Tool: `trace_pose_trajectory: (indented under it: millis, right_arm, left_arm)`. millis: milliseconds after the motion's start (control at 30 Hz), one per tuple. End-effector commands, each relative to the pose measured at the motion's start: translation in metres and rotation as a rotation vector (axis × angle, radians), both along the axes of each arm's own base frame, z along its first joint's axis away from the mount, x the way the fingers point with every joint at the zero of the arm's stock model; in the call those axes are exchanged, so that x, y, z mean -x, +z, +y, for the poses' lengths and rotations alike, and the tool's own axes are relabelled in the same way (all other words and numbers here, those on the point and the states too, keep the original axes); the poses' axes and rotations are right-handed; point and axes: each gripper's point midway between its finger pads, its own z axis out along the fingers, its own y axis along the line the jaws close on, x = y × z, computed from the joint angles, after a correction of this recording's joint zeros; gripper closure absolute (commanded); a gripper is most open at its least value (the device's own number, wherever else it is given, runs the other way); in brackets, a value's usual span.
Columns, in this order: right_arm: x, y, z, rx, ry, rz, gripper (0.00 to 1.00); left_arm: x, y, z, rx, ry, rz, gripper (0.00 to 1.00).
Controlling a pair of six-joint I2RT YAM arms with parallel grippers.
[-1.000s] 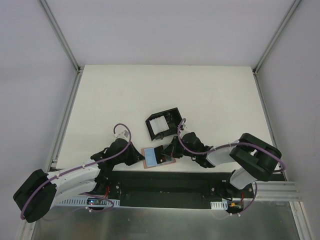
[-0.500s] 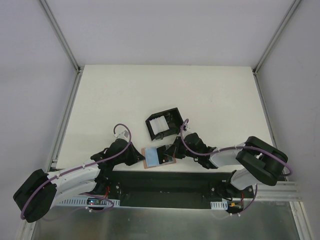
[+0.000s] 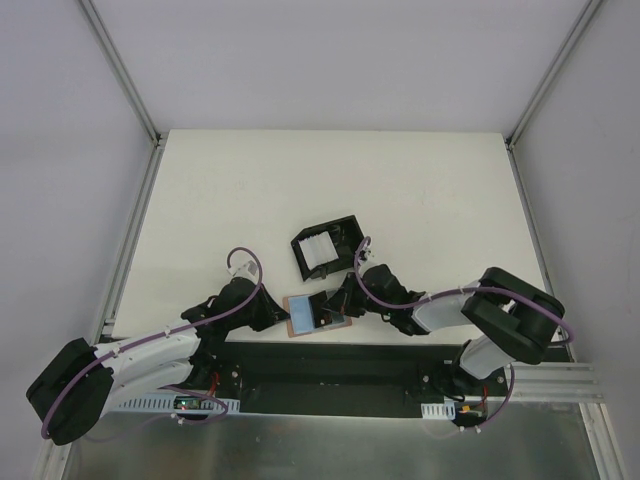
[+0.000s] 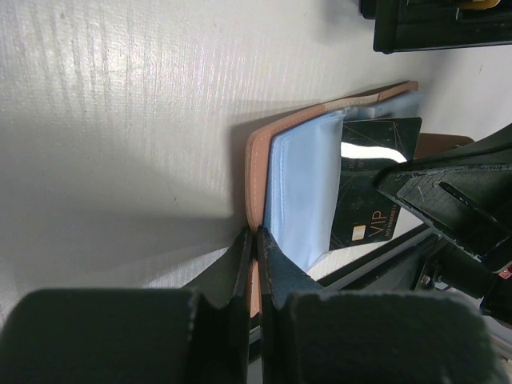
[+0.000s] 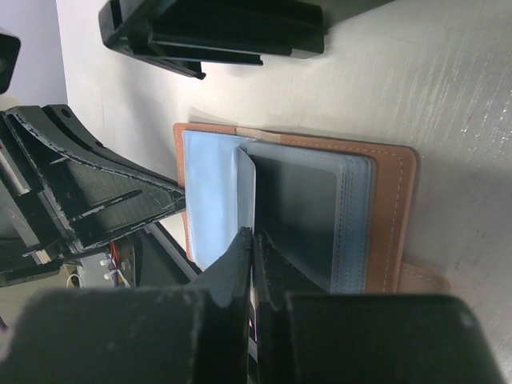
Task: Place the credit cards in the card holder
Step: Insert the credit card into the card holder.
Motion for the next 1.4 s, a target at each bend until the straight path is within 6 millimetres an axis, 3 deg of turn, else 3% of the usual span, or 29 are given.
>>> trace_pose_trajectory:
  millis: [0, 467, 567, 633, 767, 900, 1233, 1367]
  right_arm:
    - [0.01, -0.012, 0.0, 0.027, 0.016, 0.051, 1.0]
    - [0.008, -0.021, 0.012, 0.029, 0.016, 0.08, 0.94]
    - [0.007, -0.02, 0.01, 0.039, 0.004, 0.074, 0.85]
    - [0.005, -0.021, 0.003, 0.06, -0.012, 0.051, 0.85]
    - [0.002, -0.013, -0.008, 0.126, -0.018, 0.008, 0.67]
    - [0.002, -0.007, -0.009, 0.177, 0.004, -0.023, 0.61]
    - [0.016, 0.0, 0.028, 0.156, 0.13, -0.009, 0.6]
    - [0.017, 0.004, 0.033, 0.164, 0.142, -0.022, 0.61]
  left_arm:
    - [0.009, -0.02, 0.014, -0.066, 0.015, 0.053, 1.0]
    - [0.009, -0.02, 0.012, -0.066, 0.009, 0.054, 1.0]
    - [0.009, -0.022, 0.014, -0.068, 0.017, 0.059, 1.0]
    - [0.008, -0.021, 0.013, -0.064, 0.016, 0.053, 1.0]
    - [0.009, -0.021, 0.014, -0.061, 0.016, 0.053, 1.0]
    - [0.009, -0.021, 0.014, -0.065, 0.012, 0.051, 1.0]
    - [0.008, -0.019, 0.011, -0.06, 0.004, 0.05, 1.0]
    - [0.007, -0.019, 0.011, -0.057, 0.008, 0.046, 1.0]
